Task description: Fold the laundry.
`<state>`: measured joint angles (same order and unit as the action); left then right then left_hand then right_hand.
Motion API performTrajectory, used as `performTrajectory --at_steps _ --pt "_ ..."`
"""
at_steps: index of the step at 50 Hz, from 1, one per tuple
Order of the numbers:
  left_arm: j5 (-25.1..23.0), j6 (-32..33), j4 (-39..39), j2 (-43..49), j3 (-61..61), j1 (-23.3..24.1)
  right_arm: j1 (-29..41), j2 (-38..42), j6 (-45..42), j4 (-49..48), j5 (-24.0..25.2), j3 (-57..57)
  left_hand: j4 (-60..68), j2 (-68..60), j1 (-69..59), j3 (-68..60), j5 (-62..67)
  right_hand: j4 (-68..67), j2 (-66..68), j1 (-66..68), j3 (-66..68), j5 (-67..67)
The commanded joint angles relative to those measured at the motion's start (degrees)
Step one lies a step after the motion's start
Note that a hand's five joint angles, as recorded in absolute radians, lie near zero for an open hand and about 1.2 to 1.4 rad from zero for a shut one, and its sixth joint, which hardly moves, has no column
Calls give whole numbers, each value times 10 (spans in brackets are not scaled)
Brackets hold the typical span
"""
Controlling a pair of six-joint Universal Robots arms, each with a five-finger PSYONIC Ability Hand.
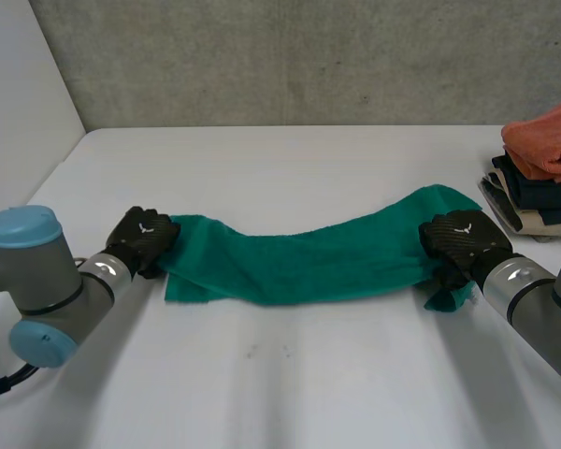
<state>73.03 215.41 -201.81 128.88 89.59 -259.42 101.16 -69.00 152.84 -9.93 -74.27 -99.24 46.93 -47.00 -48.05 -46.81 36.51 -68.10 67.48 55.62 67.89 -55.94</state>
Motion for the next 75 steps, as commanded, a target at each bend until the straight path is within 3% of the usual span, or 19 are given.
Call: performTrajectory --at_steps 1,4,6,8,12,15,21,26,31,37,41,46,50,52,61,67,75 --pt "13 1 2 16 -41 10 0 -3 -1 1 -8 7 331 -330 -320 -332 335 -119 125 244 121 -141" --pt "42 -5 5 -6 -33 16 0 -17 -7 5 -9 14 331 -330 -320 -332 335 -119 125 244 121 -141" --pt "66 -14 17 -78 -15 17 0 -51 -9 31 -8 23 331 -330 -320 -332 335 -119 125 244 121 -141" --pt "76 -24 27 -129 8 17 -1 -87 -17 81 -7 39 331 -330 -320 -332 335 -119 125 244 121 -141" --pt "82 -63 80 -326 78 26 2 -158 -63 232 -2 104 331 -330 -320 -332 335 -119 125 244 121 -141" --pt "79 -63 134 -402 97 28 0 -172 -117 311 -3 136 331 -330 -320 -332 335 -119 125 244 121 -141" --pt "77 -61 263 -392 103 29 -3 -148 -260 390 -16 154 331 -330 -320 -332 335 -119 125 244 121 -141" --pt "84 -48 295 -296 78 30 4 -69 -289 392 -63 165 331 -330 -320 -332 335 -119 125 244 121 -141" --pt "96 -33 259 -183 -10 33 9 25 -288 370 -97 221 331 -330 -320 -332 335 -119 125 244 121 -141" --pt "137 -40 173 -115 -131 60 21 79 -280 286 -106 294 331 -330 -320 -332 335 -119 125 244 121 -141" --pt "159 -47 65 -83 -214 67 37 97 -251 168 -114 356 331 -330 -320 -332 335 -119 125 244 121 -141" --pt "185 -57 -114 -81 -305 66 43 94 -233 -73 -121 410 331 -330 -320 -332 335 -119 125 244 121 -141" --pt "189 -60 -215 -86 -339 70 47 86 -233 -210 -122 427 331 -330 -320 -332 335 -119 125 244 121 -141" --pt "189 -60 -233 -95 -340 74 51 84 -233 -234 -120 431 331 -330 -320 -332 335 -119 125 244 121 -141" --pt "185 -68 -184 -143 -235 77 84 59 -228 -166 -85 380 331 -330 -320 -332 335 -119 125 244 121 -141" --pt "178 -93 -178 -203 -56 70 83 17 -233 -63 -63 278 331 -330 -320 -332 335 -119 125 244 121 -141" --pt "178 -96 -182 -209 96 71 82 33 -220 95 -53 202 331 -330 -320 -332 335 -119 125 244 121 -141"
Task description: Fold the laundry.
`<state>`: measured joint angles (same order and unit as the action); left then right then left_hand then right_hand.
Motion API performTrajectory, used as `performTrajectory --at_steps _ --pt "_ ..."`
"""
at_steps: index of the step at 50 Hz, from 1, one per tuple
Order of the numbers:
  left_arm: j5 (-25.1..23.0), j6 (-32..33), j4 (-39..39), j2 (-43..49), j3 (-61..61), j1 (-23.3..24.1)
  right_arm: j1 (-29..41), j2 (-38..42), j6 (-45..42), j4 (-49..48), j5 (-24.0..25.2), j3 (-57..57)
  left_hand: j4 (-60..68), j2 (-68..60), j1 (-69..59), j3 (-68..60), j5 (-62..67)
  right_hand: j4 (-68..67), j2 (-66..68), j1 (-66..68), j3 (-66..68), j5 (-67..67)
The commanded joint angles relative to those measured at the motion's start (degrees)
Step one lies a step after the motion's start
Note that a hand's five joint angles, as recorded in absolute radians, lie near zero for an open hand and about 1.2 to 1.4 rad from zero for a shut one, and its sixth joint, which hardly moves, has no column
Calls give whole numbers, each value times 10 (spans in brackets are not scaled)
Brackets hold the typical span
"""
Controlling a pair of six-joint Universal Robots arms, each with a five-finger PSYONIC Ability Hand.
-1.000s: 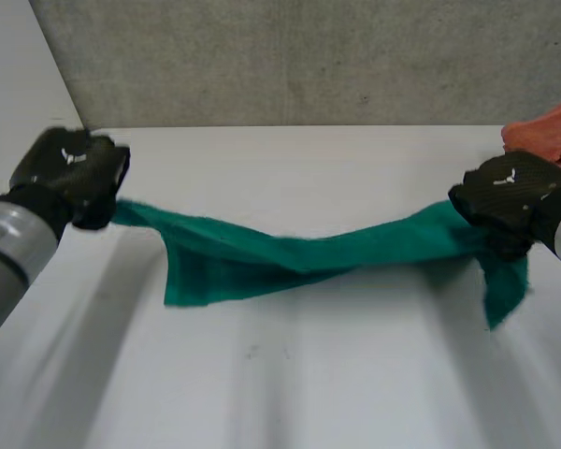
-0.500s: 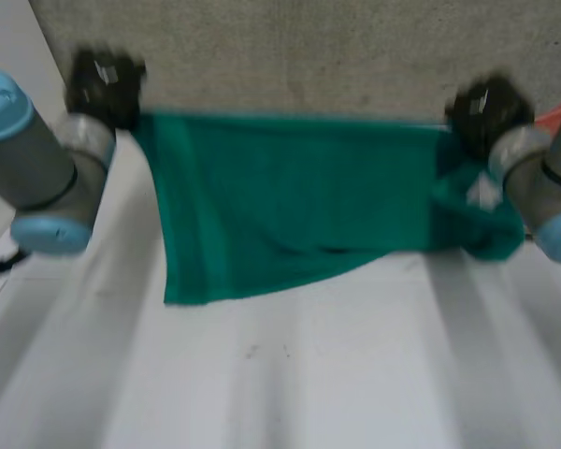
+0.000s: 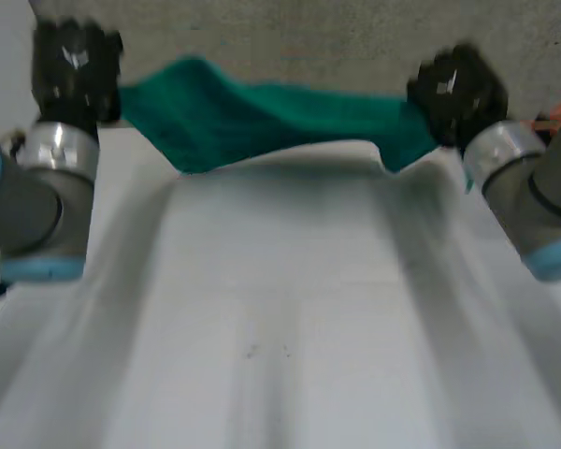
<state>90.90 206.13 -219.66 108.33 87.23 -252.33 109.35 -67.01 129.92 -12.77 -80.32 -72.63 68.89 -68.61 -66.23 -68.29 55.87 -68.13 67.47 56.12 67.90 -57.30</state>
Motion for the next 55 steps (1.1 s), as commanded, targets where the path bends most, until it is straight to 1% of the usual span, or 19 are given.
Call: performTrajectory --at_steps 1,2,6,9,13,14,17,18,19,20,21,24,25,27,29,32,39,45,55 --pt "-1 -3 -3 -2 128 0 1 21 9 130 9 -69 111 -114 -138 -117 141 -119 125 239 121 -127" --pt "-1 -3 -3 0 134 1 2 43 9 136 10 -73 111 -114 -138 -117 141 -119 125 239 121 -127" --pt "0 -6 -3 2 153 -1 1 84 22 136 11 -74 111 -114 -138 -117 141 -119 125 239 121 -127" --pt "1 -7 -3 4 154 -4 -4 94 42 137 18 -73 111 -114 -138 -117 141 -119 125 239 121 -127" --pt "2 -13 -2 5 155 -3 -12 94 109 136 38 -77 111 -114 -138 -117 141 -116 123 236 118 -124" --pt "2 -15 -1 4 157 -3 -22 90 149 136 41 -80 111 -114 -138 -117 141 32 -26 88 -30 24" --pt "2 -19 0 1 160 -3 -39 87 218 137 41 -85 111 -114 -138 -117 141 309 -302 -189 -306 300" --pt "2 -23 0 0 163 -2 -48 86 265 139 39 -88 111 -114 -138 -117 141 433 -426 -313 -431 425" --pt "2 -25 0 0 163 -2 -55 84 292 141 39 -91 111 -114 -138 -117 141 469 -462 -349 -467 461" --pt "2 -28 0 1 164 -2 -59 82 312 141 39 -94 111 -114 -138 -117 141 474 -468 -354 -472 466" --pt "2 -34 1 1 164 -2 -70 73 352 142 43 -104 111 -114 -138 -117 141 479 -473 -359 -477 471" --pt "2 -43 1 1 165 -2 -91 47 398 142 44 -131 111 -114 -138 -117 141 481 -475 -361 -479 473" --pt "2 -49 2 1 165 -1 -104 26 421 142 47 -151 111 -114 -138 -117 141 481 -475 -361 -479 473" --pt "2 -53 2 0 165 -1 -116 5 437 141 49 -174 111 -114 -138 -117 141 481 -475 -361 -479 473" --pt "2 -56 3 0 165 -1 -132 -23 442 141 49 -204 111 -114 -138 -117 141 480 -473 -359 -477 471" --pt "2 -56 3 0 165 -2 -143 -44 440 140 48 -230 111 -114 -138 -117 141 480 -473 -359 -477 471" --pt "2 -56 5 0 166 -3 -165 -88 402 134 53 -296 111 -114 -138 -117 141 473 -466 -353 -471 465" --pt "2 -55 6 1 167 -3 -165 -81 340 117 68 -337 111 -114 -138 -117 141 483 -476 -363 -481 475" --pt "2 -53 8 1 168 -12 -163 -36 267 40 43 -344 111 -114 -138 -117 141 475 -468 -354 -472 466"
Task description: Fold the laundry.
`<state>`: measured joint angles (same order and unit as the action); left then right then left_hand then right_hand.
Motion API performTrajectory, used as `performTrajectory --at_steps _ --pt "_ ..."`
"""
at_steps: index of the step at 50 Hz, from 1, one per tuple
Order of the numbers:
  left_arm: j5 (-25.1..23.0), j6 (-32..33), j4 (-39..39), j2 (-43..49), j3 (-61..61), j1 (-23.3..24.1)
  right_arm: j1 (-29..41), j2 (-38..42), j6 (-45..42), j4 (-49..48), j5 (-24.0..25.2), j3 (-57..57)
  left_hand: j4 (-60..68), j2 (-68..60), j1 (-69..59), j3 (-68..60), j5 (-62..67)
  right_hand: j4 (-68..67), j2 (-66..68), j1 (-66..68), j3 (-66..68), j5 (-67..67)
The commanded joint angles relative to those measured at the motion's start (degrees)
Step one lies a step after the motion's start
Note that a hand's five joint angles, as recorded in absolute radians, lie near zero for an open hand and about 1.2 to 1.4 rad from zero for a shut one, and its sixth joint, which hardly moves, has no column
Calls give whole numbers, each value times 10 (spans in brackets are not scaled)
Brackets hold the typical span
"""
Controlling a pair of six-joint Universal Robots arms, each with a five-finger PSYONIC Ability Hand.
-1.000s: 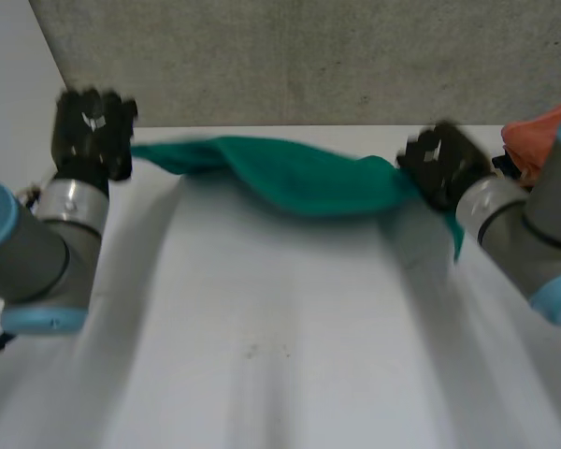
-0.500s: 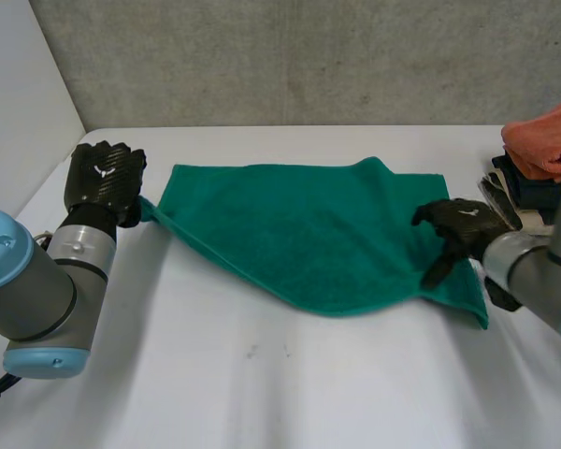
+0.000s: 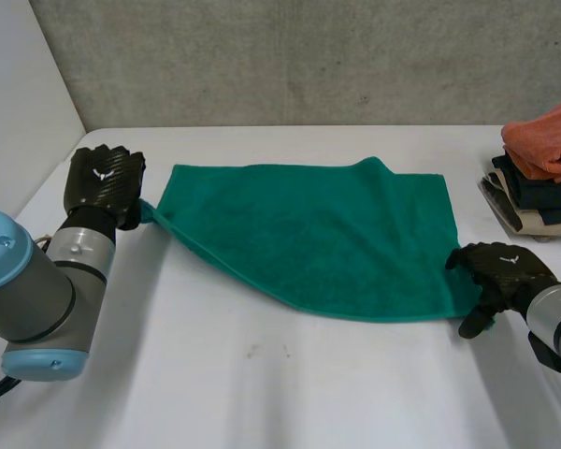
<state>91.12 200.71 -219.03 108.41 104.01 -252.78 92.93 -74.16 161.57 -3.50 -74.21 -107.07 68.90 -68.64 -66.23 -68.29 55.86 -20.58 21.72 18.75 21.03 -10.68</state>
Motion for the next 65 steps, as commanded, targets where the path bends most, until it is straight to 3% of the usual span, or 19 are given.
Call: performTrajectory --at_steps 1,8,11,16,20,28,34,39,42,48,52,60,65 --pt "0 1 3 0 1 -10 2 39 -59 -62 -22 3 111 -114 -138 -117 141 -6 -5 24 2 -5" --pt "0 2 18 0 2 -13 1 73 -78 -96 -23 20 111 -114 -138 -117 141 -127 115 145 122 -126" --pt "0 6 34 -3 2 -13 1 82 -78 -100 -18 33 111 -114 -138 -117 141 -593 581 611 588 -592" --pt "0 14 101 -31 10 -13 -2 74 -78 -95 -7 35 111 -114 -138 -117 141 -594 583 612 590 -593" --pt "0 42 199 -86 26 -27 -3 4 -106 -59 -8 34 111 -114 -138 -117 141 -594 583 612 590 -593" --pt "-1 203 441 -239 106 -76 -9 -103 -328 210 2 39 111 -114 -138 -117 141 -594 583 612 590 -593" --pt "-2 264 523 -304 146 -76 -35 -119 -469 342 -11 43 111 -114 -138 -117 141 -594 583 612 590 -593" --pt "-3 263 504 -298 150 -70 -33 -103 -462 322 -10 69 111 -114 -138 -117 141 -594 583 612 590 -593" --pt "-4 263 437 -248 134 -61 -27 -49 -441 282 -15 99 111 -114 -138 -117 141 -594 583 612 590 -593" --pt "0 229 285 -90 29 -18 28 45 -379 187 -51 183 111 -114 -138 -117 141 -594 583 612 590 -593" --pt "12 188 233 13 -59 -11 55 103 -365 117 -86 236 111 -114 -138 -117 141 -594 583 612 590 -593" --pt "93 173 207 182 -228 12 75 224 -368 31 -110 351 111 -114 -138 -117 141 -594 583 612 590 -593" --pt "104 172 179 234 -297 20 82 290 -367 -12 -112 421 111 -114 -138 -117 141 -594 583 612 590 -593"
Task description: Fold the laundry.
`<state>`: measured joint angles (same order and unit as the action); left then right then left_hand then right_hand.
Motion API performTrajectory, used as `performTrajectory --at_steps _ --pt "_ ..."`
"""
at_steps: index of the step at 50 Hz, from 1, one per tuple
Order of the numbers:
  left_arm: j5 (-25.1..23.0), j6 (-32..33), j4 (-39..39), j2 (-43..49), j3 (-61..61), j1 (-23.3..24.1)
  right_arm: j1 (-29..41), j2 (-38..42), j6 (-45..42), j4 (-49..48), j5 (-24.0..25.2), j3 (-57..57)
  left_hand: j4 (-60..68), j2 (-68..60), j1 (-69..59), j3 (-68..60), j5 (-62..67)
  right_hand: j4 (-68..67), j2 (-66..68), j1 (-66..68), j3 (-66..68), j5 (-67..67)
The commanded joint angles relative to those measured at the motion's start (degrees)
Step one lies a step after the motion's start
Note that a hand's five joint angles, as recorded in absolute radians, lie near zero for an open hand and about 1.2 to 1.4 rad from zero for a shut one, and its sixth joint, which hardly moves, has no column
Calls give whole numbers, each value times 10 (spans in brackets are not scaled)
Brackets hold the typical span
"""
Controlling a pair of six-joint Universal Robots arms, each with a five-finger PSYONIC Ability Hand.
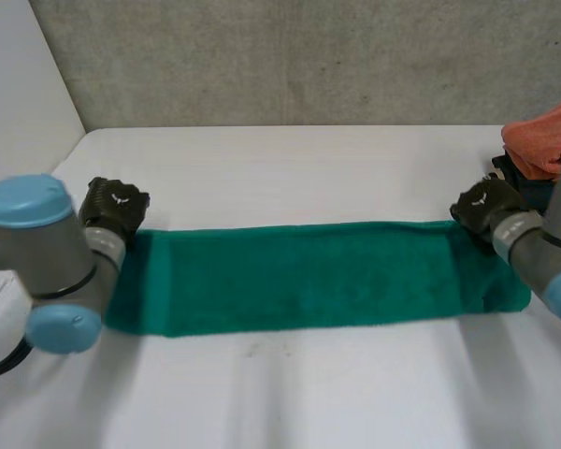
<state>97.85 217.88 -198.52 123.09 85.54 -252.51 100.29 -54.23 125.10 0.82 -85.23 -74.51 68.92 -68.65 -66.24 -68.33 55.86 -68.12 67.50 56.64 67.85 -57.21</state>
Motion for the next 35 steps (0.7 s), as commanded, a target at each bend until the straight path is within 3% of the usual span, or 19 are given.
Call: performTrajectory --at_steps 1,2,3,4,7,11,15,19,26,35 --pt "36 -1 -34 94 -122 18 9 105 -1 -65 -5 109 111 -113 -138 -117 141 -119 125 234 121 -128" --pt "33 1 -48 104 -132 22 11 126 0 -76 -14 129 111 -113 -138 -117 141 394 -387 -279 -391 384" --pt "30 2 -56 109 -136 24 12 134 -1 -78 -20 134 -125 123 99 120 -95 581 -575 -466 -579 572" --pt "26 3 -63 111 -137 25 15 146 -4 -87 -32 143 -489 487 462 483 -459 581 -575 -466 -579 572" --pt "5 0 -83 109 -129 37 18 147 6 -88 -49 147 -589 587 562 583 -559 581 -575 -466 -579 572" --pt "-10 -4 -89 101 -112 55 28 114 46 -91 -59 130 -589 587 562 583 -559 581 -575 -466 -579 572" --pt "-9 -8 -90 59 -76 55 26 31 138 -93 -44 64 -589 587 562 583 -559 581 -575 -466 -579 572" --pt "-10 -26 -89 -5 -18 54 18 -78 220 -83 26 -22 -589 587 562 583 -559 581 -575 -466 -579 572" --pt "-15 -90 -93 -92 80 52 -68 -140 236 -36 126 -143 -589 587 562 583 -559 581 -575 -466 -579 572" --pt "-15 -113 -122 -123 143 51 -117 -142 228 -37 150 -215 -589 587 562 583 -559 508 -502 -393 -505 499"
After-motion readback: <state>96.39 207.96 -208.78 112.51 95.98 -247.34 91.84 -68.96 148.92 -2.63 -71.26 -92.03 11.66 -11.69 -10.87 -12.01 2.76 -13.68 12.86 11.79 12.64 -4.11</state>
